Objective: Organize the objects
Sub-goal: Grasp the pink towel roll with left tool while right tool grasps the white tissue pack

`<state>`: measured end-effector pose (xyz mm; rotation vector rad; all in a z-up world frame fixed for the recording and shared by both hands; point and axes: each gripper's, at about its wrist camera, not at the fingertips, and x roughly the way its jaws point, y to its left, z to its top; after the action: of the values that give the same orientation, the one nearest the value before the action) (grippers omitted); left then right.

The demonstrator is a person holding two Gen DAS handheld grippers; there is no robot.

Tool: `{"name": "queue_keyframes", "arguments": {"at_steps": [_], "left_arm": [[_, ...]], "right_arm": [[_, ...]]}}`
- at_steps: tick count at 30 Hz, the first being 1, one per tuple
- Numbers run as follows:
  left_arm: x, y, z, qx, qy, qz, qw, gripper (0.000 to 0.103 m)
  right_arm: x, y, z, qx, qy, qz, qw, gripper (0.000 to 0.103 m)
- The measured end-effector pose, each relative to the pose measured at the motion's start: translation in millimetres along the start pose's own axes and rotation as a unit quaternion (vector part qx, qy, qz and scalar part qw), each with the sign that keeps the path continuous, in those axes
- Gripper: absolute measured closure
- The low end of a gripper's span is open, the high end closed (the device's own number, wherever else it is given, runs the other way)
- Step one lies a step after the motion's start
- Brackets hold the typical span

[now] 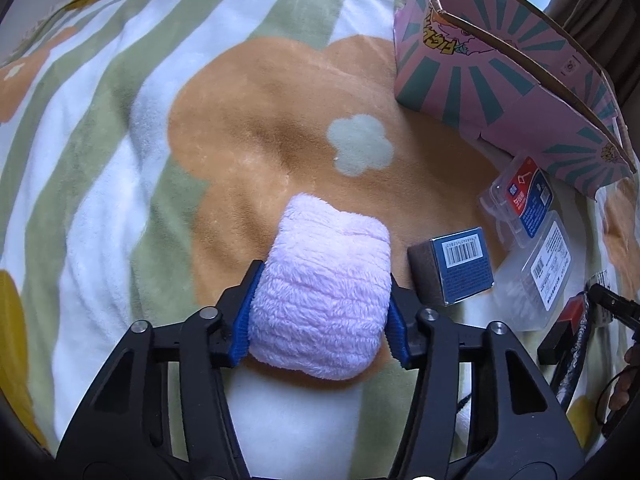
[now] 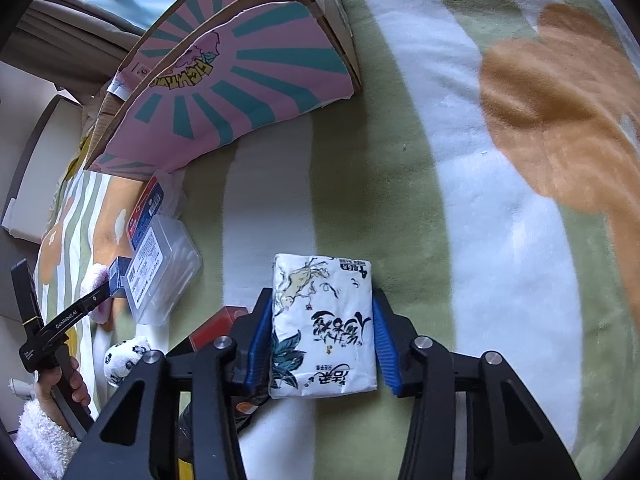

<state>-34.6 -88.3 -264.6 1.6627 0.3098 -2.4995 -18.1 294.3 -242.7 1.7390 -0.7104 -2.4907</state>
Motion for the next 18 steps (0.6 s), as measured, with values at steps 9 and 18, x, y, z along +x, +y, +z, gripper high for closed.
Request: {"name": "queue_keyframes", "arguments": {"at_steps": [9, 18], "left_arm": [[-13, -1, 2, 0.004, -0.010, -0.013, 0.9999, 0.057], [-60, -11, 19, 0.016, -0.028, -0.028, 0.9991, 0.057]], "right_arm": [[-6, 7, -2, -0.006, -0.003, -0.011, 1.000, 0.062], [-39, 36, 7, -0.027, -0.025, -0.032, 0.999, 0.062]]}}
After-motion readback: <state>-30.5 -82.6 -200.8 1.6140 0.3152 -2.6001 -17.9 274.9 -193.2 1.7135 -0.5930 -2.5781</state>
